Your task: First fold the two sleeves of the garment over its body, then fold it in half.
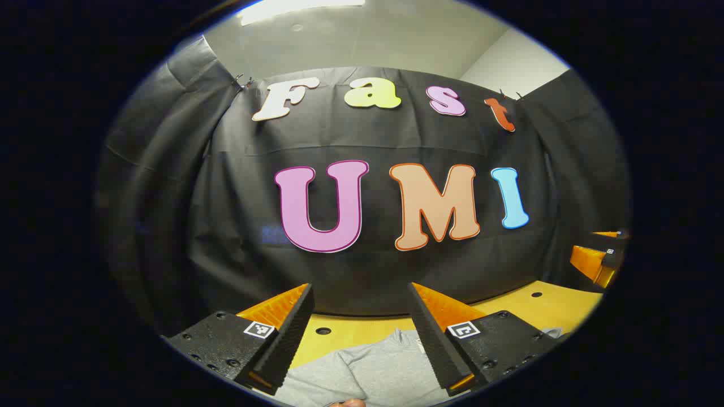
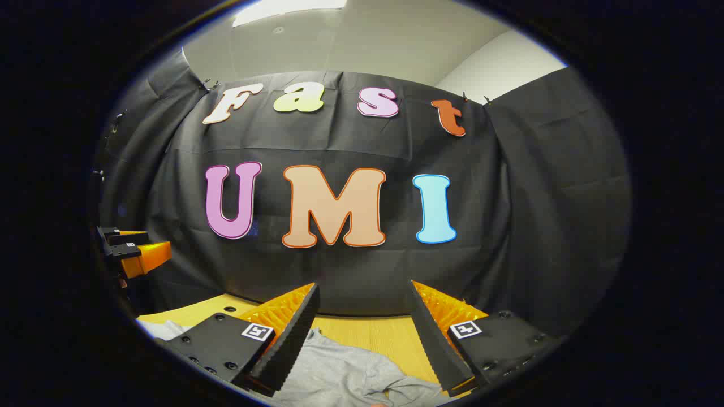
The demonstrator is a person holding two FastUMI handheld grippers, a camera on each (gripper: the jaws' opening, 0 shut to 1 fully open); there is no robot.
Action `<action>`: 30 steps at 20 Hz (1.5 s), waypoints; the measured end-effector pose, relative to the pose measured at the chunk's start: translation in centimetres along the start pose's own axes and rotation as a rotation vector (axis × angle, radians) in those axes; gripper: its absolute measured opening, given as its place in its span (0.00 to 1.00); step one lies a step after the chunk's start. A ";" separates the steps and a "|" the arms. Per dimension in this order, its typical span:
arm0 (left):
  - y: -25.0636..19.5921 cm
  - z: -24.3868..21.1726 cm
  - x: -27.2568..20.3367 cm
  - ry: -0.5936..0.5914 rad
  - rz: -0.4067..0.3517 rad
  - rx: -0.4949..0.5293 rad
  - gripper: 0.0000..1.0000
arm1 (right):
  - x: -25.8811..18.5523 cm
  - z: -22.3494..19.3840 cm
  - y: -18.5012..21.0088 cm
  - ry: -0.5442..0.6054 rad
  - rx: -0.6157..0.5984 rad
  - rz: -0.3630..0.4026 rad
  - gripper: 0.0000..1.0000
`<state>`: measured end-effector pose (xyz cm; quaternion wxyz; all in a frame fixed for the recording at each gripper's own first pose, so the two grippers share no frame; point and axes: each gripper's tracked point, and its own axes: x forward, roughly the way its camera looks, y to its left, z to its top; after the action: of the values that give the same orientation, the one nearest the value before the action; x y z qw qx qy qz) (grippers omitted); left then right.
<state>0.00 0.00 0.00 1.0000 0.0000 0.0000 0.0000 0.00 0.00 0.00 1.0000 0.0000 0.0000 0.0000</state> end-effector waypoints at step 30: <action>-2.6 -0.4 0.3 0.016 -0.043 0.007 0.94 | -0.9 -2.4 -4.8 0.102 -0.116 0.077 0.98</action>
<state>0.35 -2.58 -0.44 0.9997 0.0037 0.0082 -0.0213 -0.86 -4.76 -2.42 0.9963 -0.0581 0.0512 0.0385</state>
